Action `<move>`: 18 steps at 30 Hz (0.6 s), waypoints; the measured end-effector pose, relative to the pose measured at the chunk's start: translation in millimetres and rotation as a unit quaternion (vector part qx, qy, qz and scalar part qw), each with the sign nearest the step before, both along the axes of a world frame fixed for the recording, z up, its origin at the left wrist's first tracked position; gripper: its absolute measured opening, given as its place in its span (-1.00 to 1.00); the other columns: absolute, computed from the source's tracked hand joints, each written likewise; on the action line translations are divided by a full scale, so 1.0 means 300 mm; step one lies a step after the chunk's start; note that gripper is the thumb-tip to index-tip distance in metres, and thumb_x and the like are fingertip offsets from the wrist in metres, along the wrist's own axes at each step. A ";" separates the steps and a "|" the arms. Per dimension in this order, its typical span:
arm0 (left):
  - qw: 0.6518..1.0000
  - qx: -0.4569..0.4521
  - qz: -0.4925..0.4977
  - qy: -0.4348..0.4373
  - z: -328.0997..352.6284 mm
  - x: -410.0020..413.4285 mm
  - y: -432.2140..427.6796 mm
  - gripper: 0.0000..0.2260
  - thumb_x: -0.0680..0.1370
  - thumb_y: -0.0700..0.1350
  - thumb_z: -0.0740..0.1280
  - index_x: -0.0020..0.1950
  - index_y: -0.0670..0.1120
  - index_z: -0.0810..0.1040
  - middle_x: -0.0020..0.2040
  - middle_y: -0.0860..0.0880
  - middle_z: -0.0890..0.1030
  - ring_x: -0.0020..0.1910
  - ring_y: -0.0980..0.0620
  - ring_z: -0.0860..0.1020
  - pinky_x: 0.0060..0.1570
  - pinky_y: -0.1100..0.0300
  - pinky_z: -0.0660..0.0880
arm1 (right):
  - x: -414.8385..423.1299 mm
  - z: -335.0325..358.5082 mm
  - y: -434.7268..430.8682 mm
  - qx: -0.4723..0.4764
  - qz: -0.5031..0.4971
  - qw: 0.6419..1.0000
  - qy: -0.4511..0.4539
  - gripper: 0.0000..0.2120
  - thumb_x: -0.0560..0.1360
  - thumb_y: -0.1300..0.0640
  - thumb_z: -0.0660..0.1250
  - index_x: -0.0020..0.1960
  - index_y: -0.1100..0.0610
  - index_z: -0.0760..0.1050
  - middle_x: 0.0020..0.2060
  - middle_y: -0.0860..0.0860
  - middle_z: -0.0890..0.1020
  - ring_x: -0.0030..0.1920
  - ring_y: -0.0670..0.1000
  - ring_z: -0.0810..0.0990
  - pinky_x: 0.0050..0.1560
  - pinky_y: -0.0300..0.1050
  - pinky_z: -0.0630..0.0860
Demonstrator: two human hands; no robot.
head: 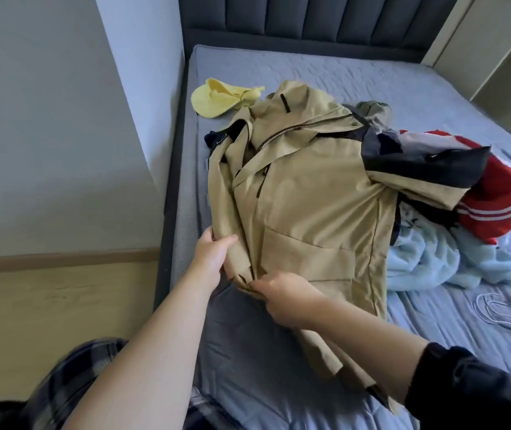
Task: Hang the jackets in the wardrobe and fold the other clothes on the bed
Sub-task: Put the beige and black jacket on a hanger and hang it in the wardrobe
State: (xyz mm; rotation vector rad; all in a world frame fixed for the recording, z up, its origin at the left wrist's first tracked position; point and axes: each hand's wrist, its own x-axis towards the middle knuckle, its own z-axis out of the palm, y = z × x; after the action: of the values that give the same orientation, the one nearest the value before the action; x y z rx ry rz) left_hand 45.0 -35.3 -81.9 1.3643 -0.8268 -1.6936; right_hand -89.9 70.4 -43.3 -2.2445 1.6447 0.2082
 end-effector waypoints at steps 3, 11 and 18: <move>0.999 -0.023 0.022 -0.029 0.011 0.022 0.003 -0.71 0.46 -0.33 0.35 0.14 -0.11 0.56 -0.10 -0.05 0.66 -0.11 -0.04 0.61 -0.10 0.11 0.54 | 0.005 0.034 0.013 -0.101 0.003 0.991 -0.083 -0.75 0.49 0.08 0.25 0.11 0.17 0.54 0.00 0.11 0.59 0.04 0.16 0.51 0.04 0.03 0.46; 0.992 -0.007 -0.128 0.017 0.067 0.081 0.036 -0.72 0.39 -0.38 0.29 -0.19 -0.05 0.70 -0.20 -0.06 0.71 -0.25 0.00 0.68 -0.29 0.21 0.55 | -0.094 0.134 -0.209 -0.313 -0.254 0.911 -0.085 -0.49 0.53 -0.11 0.11 0.44 0.01 0.27 0.52 0.10 0.15 0.51 0.15 0.01 0.45 0.23 -0.12; 0.984 0.084 -0.142 -0.067 -0.001 0.111 0.037 -0.69 0.48 0.01 0.36 0.16 -0.10 0.58 0.00 -0.07 0.68 0.02 -0.07 0.62 0.06 0.06 0.52 | -0.161 -0.027 -0.219 -0.113 -0.233 0.966 -0.013 -0.32 0.52 -0.30 0.05 0.55 -0.08 -0.02 0.48 0.05 0.26 0.50 0.07 0.12 0.50 0.19 -0.08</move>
State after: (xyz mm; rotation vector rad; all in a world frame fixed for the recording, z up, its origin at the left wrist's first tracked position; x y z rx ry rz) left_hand 78.2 -24.1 -82.2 1.5456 -1.0138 -1.9423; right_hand -138.3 4.8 -51.3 -1.9197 2.2145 -0.1357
